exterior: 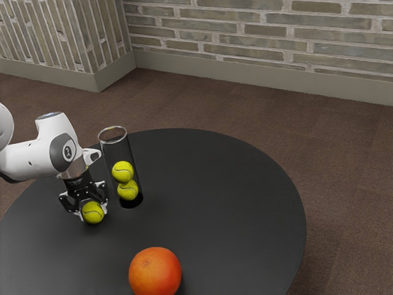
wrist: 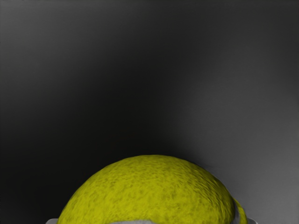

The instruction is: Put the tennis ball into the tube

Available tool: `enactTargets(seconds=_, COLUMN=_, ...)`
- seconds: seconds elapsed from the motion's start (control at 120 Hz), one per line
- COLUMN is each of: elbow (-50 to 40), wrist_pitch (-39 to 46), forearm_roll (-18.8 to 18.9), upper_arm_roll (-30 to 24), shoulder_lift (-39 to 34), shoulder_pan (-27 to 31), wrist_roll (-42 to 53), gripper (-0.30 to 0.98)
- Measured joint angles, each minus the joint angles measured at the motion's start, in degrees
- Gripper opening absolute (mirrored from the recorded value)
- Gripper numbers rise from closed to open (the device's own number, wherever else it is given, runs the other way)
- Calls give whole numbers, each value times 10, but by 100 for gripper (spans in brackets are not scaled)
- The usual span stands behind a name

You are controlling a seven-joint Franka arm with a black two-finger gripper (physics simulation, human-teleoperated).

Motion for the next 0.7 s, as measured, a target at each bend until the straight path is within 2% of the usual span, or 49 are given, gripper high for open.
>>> enactTargets(seconds=0.333, elbow=0, wrist_pitch=-1, forearm_roll=4, upper_arm_roll=0, shoulder_lift=-7, shoulder_pan=0, wrist_roll=-2, gripper=35)
enactTargets(seconds=0.408, elbow=-6, wrist_pitch=-3, forearm_roll=6, upper_arm_roll=0, shoulder_lift=-26, shoulder_pan=-1, wrist_roll=-5, gripper=33)
enactTargets(seconds=0.542, elbow=-43, wrist_pitch=-16, forearm_roll=14, upper_arm_roll=0, shoulder_lift=-108, shoulder_pan=-3, wrist_roll=-14, gripper=33)
enactTargets(seconds=0.7, elbow=-57, wrist_pitch=-83, forearm_roll=86, upper_arm_roll=-3, shoulder_lift=-251, shoulder_pan=-3, wrist_roll=-49, gripper=33)
